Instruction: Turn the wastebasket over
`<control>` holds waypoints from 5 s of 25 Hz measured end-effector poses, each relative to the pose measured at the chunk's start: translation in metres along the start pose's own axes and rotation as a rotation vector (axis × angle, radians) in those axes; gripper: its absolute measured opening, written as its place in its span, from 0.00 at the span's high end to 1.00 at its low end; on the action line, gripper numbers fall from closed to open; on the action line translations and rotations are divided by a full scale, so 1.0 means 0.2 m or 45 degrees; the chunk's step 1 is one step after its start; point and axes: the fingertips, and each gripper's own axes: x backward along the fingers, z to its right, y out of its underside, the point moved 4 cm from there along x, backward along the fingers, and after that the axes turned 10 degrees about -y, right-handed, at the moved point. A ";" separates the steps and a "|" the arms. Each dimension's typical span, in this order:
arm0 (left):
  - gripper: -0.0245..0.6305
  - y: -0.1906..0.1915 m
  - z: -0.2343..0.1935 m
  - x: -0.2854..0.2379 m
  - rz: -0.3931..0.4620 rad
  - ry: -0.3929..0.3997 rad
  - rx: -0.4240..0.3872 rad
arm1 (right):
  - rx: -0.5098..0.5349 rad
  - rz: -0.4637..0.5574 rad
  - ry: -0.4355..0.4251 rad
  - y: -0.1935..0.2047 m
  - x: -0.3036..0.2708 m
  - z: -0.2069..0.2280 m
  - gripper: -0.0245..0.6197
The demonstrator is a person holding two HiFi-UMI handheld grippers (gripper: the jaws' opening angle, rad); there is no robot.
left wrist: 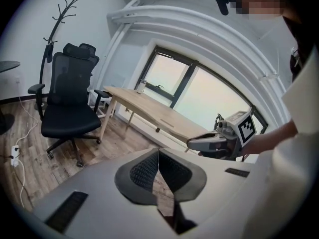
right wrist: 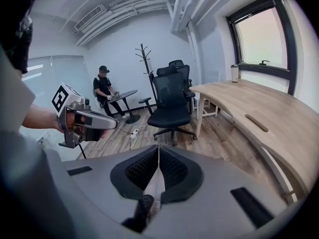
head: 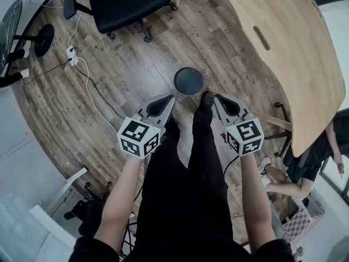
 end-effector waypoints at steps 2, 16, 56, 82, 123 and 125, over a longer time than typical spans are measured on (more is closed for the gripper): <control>0.94 0.05 0.00 -0.07 -0.014 -0.015 0.022 | -0.002 -0.032 -0.034 0.05 -0.06 0.07 0.91; 0.93 0.51 -0.21 -0.54 -0.145 -0.330 0.287 | 0.063 -0.244 -0.280 0.32 -0.55 0.55 0.91; 0.46 1.99 -0.82 -1.68 -0.639 -0.161 0.334 | 0.039 -0.913 -0.360 1.74 -1.67 1.13 0.44; 0.62 1.71 -1.11 -1.51 -0.549 -0.382 -0.163 | 0.202 -0.784 -0.278 1.46 -1.85 1.02 0.64; 0.73 2.55 -0.89 -1.64 -0.801 -0.201 -0.194 | 0.212 -0.969 -0.223 2.30 -1.90 1.06 0.67; 0.74 2.58 -0.89 -1.65 -0.808 -0.194 -0.194 | 0.240 -0.979 -0.217 2.32 -1.91 1.07 0.67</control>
